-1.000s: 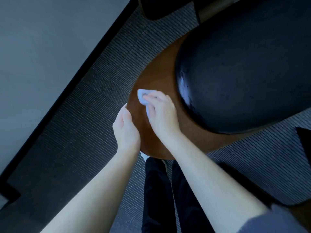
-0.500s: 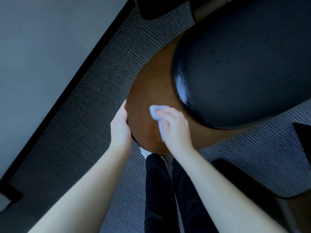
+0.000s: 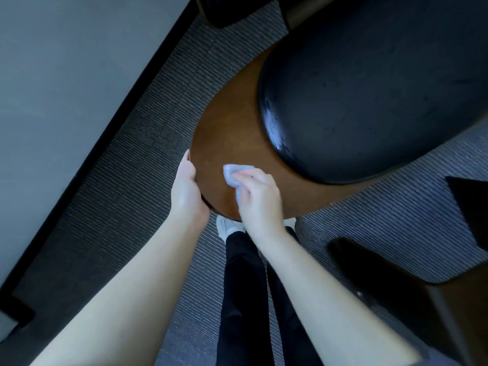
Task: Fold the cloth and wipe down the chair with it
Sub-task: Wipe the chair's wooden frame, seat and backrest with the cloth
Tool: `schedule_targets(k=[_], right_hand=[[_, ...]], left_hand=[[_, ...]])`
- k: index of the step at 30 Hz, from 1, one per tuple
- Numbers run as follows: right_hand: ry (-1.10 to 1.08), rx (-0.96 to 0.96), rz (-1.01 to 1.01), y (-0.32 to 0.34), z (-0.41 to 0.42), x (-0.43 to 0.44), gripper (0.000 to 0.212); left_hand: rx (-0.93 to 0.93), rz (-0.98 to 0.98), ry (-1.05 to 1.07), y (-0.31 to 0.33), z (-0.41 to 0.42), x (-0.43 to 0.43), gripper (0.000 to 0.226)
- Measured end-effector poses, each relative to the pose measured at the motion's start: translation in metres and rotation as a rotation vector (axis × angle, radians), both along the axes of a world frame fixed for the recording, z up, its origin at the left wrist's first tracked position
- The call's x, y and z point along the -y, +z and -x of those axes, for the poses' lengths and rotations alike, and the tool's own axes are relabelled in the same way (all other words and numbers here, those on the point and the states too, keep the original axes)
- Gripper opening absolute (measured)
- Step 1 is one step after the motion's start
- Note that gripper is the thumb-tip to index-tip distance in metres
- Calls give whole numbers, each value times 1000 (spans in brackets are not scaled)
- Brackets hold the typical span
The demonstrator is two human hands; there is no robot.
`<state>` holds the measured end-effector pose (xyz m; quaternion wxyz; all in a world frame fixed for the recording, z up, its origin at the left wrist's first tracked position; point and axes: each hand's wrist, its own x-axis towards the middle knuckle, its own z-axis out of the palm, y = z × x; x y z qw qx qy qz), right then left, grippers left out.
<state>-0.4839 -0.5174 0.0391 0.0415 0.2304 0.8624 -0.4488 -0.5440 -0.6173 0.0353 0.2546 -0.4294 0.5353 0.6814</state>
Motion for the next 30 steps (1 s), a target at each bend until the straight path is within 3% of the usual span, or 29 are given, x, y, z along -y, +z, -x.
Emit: schedule_targets(k=[3,5,7,10,17,24,30], right_hand=[[124,-6,26,-17,-30,17,33],[94,-16,12,-13,-52,3,32],[34,3,-133,-21,-70,-26,32],[-67,143,-193,-41,-85,-66,33],[-287,265,-427,-80,-103,-135,33],[-301,362,-489,-76,-95,-141,35],[-121,150,-411,-45,-85,-69,32]], left_hand=[[-49,-77,-111,-1,-1,9,39],[-64,-60,-151,-3,1,11,38],[-66,5,-162,-4,2,11,39],[-69,94,-171,-10,-1,8,42],[-70,173,-249,-26,-1,19,45],[-92,204,-323,-25,-2,24,51],[-69,227,-374,-17,-2,26,54]])
